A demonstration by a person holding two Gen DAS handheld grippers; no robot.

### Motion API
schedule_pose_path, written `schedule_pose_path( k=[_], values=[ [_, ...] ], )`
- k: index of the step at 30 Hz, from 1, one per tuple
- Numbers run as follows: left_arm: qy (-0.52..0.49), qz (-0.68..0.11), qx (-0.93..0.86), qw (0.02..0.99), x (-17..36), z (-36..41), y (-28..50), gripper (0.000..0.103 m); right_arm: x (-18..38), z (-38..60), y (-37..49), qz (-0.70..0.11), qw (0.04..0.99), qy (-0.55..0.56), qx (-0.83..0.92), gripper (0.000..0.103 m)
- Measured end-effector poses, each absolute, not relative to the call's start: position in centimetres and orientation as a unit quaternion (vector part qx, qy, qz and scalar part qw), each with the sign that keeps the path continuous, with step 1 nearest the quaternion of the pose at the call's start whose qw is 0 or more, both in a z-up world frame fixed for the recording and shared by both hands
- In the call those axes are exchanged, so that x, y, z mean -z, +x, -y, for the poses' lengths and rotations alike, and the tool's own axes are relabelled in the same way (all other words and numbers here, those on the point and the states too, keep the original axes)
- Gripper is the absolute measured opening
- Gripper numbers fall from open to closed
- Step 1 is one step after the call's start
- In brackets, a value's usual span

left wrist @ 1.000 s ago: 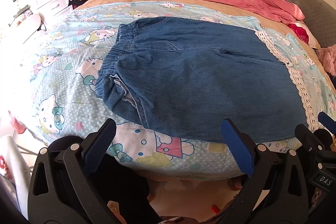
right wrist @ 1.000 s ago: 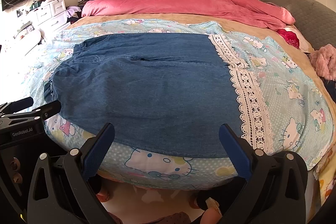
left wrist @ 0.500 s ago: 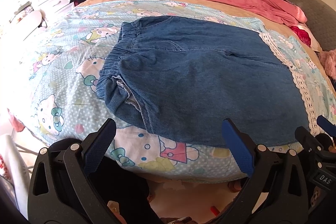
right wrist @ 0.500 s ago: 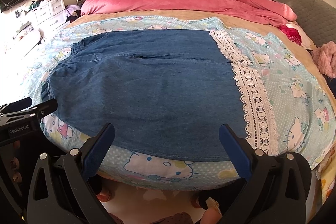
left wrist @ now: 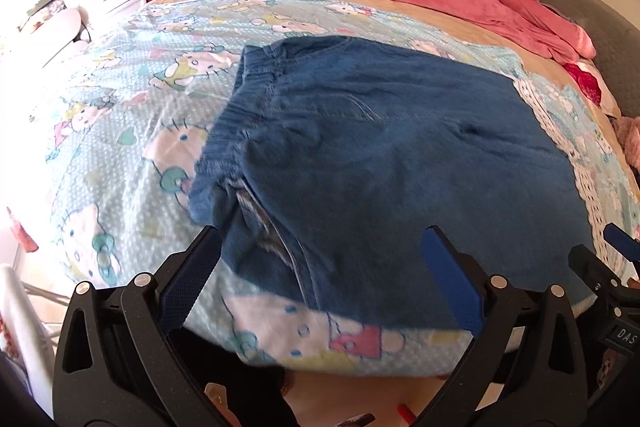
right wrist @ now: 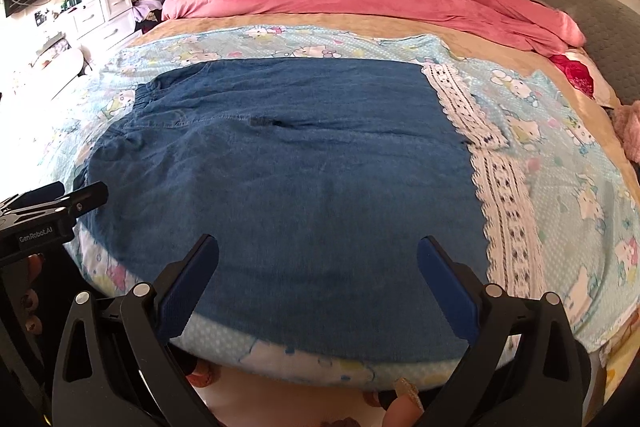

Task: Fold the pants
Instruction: 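Grasp the elastic waistband of the denim pants with the left tool and lift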

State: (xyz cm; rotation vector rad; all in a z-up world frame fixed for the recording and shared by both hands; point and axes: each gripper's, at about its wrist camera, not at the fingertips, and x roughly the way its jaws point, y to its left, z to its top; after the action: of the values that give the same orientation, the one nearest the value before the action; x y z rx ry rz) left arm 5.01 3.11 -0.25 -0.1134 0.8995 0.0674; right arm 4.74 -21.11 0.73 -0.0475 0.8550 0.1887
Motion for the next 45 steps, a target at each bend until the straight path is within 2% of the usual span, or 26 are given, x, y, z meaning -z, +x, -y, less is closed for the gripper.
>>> schedule_pose_path(
  k=[11, 21, 36, 45],
  values=[
    [-0.059, -0.429, -0.05, 0.9, -0.5, -6.1, 9.9, 0.094, -1.7, 18.9, 12.7, -0.426, 0.893, -0.021, -0.14, 0.099],
    [-0.052, -0.424, -0.07, 0.902, -1.6, -8.6, 14.8, 0.094, -3.3, 16.3, 19.4, -0.399, 0.904, -0.051, -0.145, 0.099],
    [-0.042, -0.47, -0.095, 0.877, 0.8, -13.6, 23.0, 0.094, -0.8, 11.0, 29.4, -0.421, 0.871, -0.16, -0.196, 0.099],
    [-0.013, -0.473, -0.049, 0.88, 1.5, -12.5, 25.6, 0.094, 0.7, 8.4, 33.5, -0.432, 0.848, -0.208, -0.225, 0.099]
  ],
)
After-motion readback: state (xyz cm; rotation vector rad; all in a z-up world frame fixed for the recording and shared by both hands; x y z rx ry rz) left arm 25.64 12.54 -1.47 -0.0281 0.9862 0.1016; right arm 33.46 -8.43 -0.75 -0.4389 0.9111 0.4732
